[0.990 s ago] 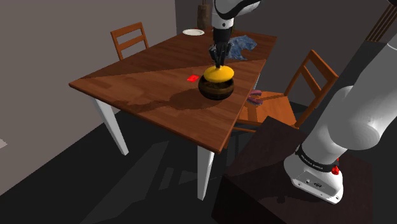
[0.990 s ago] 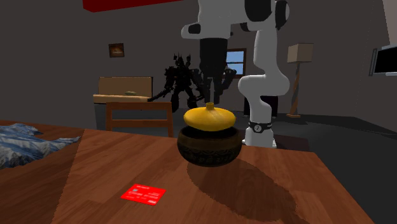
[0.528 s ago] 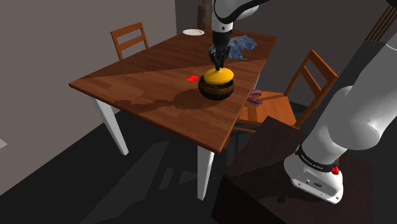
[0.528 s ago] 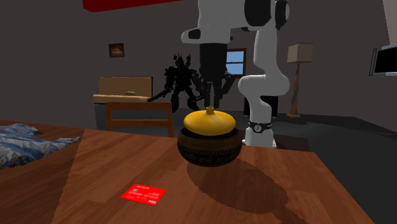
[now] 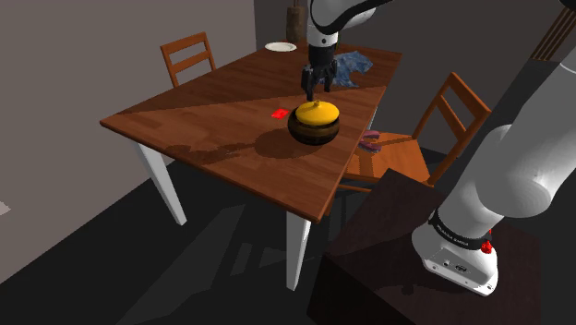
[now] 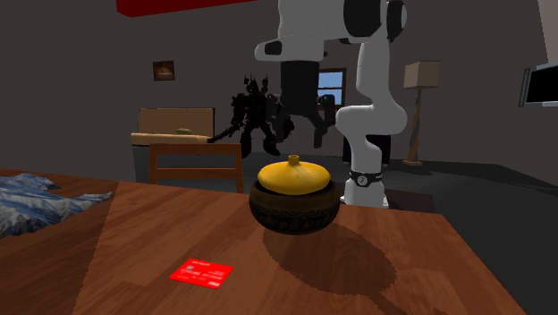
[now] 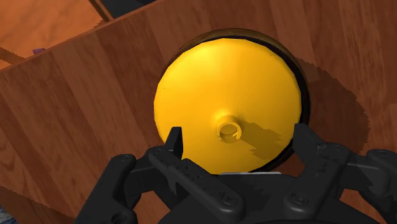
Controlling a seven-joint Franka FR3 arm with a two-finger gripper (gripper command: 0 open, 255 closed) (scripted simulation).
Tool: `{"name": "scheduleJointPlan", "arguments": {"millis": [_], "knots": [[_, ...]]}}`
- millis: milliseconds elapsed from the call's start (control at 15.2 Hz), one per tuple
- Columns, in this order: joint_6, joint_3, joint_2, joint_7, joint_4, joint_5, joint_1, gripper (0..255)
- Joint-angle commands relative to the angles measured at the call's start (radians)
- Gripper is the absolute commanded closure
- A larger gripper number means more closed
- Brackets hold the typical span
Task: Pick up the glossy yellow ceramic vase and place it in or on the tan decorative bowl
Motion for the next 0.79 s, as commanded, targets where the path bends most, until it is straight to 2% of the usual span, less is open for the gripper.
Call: {"name": "scheduleJointPlan", "arguments": {"millis": [0, 198, 726], "knots": [[-0.033, 0.001, -0.006, 0.000, 0.027, 0.000, 0.001, 0], [-0.126, 0.004, -0.017, 0.000, 0.109, 0.000, 0.003, 0], [-0.126, 0.004, -0.017, 0.000, 0.109, 0.000, 0.003, 0]]}}
